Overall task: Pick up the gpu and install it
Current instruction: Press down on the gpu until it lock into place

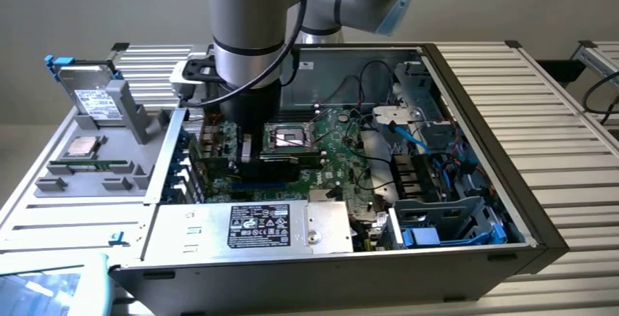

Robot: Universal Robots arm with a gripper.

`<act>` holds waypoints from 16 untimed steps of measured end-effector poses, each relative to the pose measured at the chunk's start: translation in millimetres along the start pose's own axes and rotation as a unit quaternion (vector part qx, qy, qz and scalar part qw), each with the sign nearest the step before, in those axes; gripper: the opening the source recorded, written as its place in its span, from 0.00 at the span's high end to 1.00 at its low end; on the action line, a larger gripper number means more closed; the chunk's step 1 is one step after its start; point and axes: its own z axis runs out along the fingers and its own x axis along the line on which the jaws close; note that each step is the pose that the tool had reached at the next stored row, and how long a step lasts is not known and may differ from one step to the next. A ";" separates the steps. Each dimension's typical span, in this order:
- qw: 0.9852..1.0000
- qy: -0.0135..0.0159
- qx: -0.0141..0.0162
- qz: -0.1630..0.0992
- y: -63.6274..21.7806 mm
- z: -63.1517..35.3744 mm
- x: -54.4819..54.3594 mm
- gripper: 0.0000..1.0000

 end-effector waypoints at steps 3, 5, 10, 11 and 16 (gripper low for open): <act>1.000 0.003 -0.009 0.000 -1.0 0.0 0.4 0.72; 1.000 0.005 -0.009 0.000 -1.2 -0.2 0.8 0.72; 1.000 0.003 0.014 0.000 -1.3 -0.3 0.7 0.72; 1.000 0.003 0.014 0.000 -1.3 -0.2 0.7 0.72; 1.000 0.003 0.014 0.000 -1.3 -0.3 0.7 0.72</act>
